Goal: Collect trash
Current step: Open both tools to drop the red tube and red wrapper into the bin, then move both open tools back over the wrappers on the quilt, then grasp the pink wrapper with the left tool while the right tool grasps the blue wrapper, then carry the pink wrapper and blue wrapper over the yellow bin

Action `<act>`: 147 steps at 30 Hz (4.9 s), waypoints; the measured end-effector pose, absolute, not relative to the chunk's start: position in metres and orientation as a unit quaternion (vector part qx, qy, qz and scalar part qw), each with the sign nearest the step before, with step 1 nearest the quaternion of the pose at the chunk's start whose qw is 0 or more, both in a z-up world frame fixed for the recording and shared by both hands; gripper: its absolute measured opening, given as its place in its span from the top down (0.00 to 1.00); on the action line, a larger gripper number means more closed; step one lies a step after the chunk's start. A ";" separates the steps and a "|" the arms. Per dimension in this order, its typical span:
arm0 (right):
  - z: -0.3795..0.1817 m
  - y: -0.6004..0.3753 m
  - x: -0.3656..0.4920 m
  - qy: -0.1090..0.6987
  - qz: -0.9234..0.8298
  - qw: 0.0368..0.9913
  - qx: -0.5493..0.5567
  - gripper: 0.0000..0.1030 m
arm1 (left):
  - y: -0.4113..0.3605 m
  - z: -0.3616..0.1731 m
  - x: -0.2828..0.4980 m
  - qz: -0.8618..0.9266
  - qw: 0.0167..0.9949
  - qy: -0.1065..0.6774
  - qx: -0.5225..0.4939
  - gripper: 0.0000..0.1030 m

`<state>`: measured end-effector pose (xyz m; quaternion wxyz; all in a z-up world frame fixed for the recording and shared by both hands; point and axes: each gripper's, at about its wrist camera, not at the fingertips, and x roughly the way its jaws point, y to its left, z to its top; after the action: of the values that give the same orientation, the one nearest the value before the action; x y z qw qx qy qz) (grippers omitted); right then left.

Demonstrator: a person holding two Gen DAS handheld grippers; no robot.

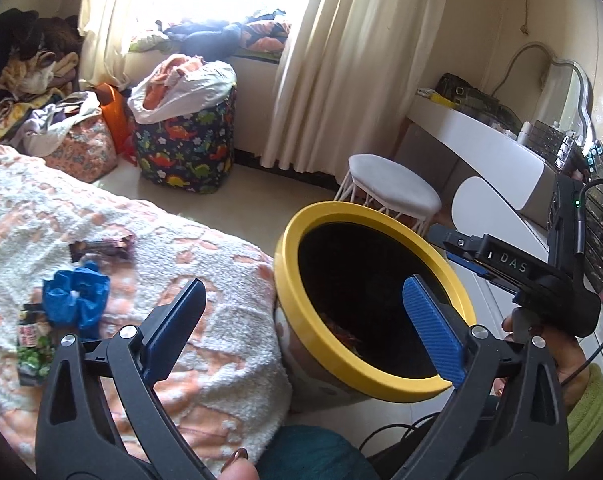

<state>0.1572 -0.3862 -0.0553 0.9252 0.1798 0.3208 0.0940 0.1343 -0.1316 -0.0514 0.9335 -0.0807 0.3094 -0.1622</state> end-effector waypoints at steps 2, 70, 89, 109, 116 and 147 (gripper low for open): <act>-0.051 -0.380 0.156 0.315 0.102 0.927 0.175 0.38 | -0.126 -0.049 0.132 -0.155 0.936 0.305 -0.080 0.12; -0.055 -0.138 0.147 0.353 0.284 0.891 0.013 0.37 | 0.121 -0.069 0.082 0.087 0.927 0.270 -0.244 0.12; -0.102 -0.103 0.205 0.443 0.289 0.846 0.068 0.44 | 0.161 -0.113 0.093 0.121 0.887 0.305 -0.326 0.39; -0.100 -0.135 0.178 0.432 0.309 0.842 0.098 0.98 | 0.143 -0.104 0.096 0.091 0.896 0.306 -0.309 0.95; -0.087 -0.156 0.165 0.414 0.306 0.853 0.090 0.98 | 0.121 -0.083 0.094 0.061 0.911 0.291 -0.285 0.95; -0.042 -0.238 0.153 0.352 0.256 0.893 0.118 0.98 | 0.020 -0.048 0.100 -0.047 0.937 0.291 -0.186 0.95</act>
<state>0.1532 -0.2377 -0.0422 0.8926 0.1177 0.3518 0.2562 0.1000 0.0199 -0.0483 0.9373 -0.1855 0.2912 -0.0467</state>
